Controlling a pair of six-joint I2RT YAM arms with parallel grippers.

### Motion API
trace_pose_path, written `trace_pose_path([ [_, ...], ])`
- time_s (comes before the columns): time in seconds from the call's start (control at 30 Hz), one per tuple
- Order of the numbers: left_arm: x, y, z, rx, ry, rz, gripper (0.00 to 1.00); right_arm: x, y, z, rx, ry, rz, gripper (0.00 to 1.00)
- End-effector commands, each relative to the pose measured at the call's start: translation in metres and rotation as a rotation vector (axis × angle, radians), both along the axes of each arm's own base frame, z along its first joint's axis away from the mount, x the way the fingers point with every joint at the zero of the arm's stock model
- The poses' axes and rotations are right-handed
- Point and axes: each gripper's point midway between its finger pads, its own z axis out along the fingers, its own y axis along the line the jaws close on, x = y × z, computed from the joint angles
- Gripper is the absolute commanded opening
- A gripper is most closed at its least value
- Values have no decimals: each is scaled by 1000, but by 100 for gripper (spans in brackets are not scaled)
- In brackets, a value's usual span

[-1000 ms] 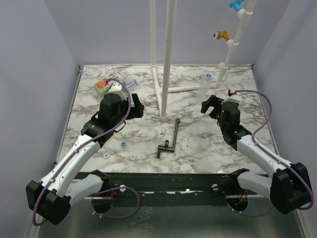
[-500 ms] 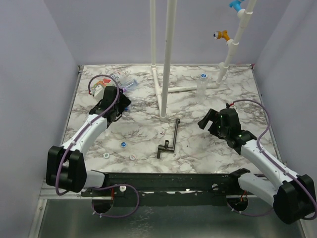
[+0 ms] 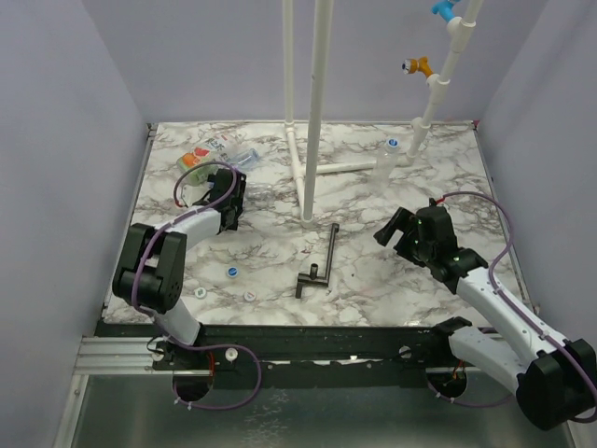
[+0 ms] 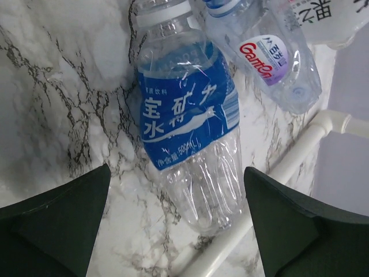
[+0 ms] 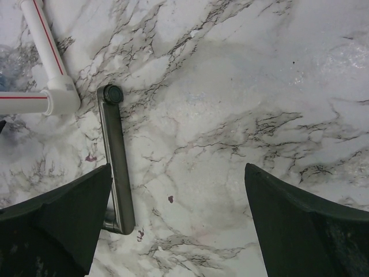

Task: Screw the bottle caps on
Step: Pick up the plastic bottle at the center of the board.

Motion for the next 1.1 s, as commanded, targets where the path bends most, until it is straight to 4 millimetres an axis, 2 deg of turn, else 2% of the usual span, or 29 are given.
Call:
trace_pose_path([
  [0.0,25,-6,-20,-102,-75,97,99,-1,3,14,8,-18,18,100],
  [0.13,33,-9,-33,-111,-57,109,98,-1,2,15,2,-26,24,100],
  [0.23,40,-11,-36,-111,-51,113,92,0,3,18,4,-33,28,100],
  [0.37,39,-14,-45,-110,-12,111,70,1,5,22,9,-43,39,100],
  [0.47,29,-14,-57,-107,38,112,55,3,6,23,6,-49,49,100],
  [0.6,21,-18,-54,-73,56,52,32,5,9,28,-8,-61,87,100],
  [0.7,9,-21,-45,-5,71,-28,21,6,13,33,-13,-74,124,100],
  [0.87,-15,-22,-26,135,87,-194,12,2,19,32,-18,-65,187,100],
  [1.0,-34,-8,7,314,73,-343,3,-5,30,32,6,-68,266,100],
  [1.07,-41,0,35,413,35,-409,0,-8,37,33,28,-73,304,99],
])
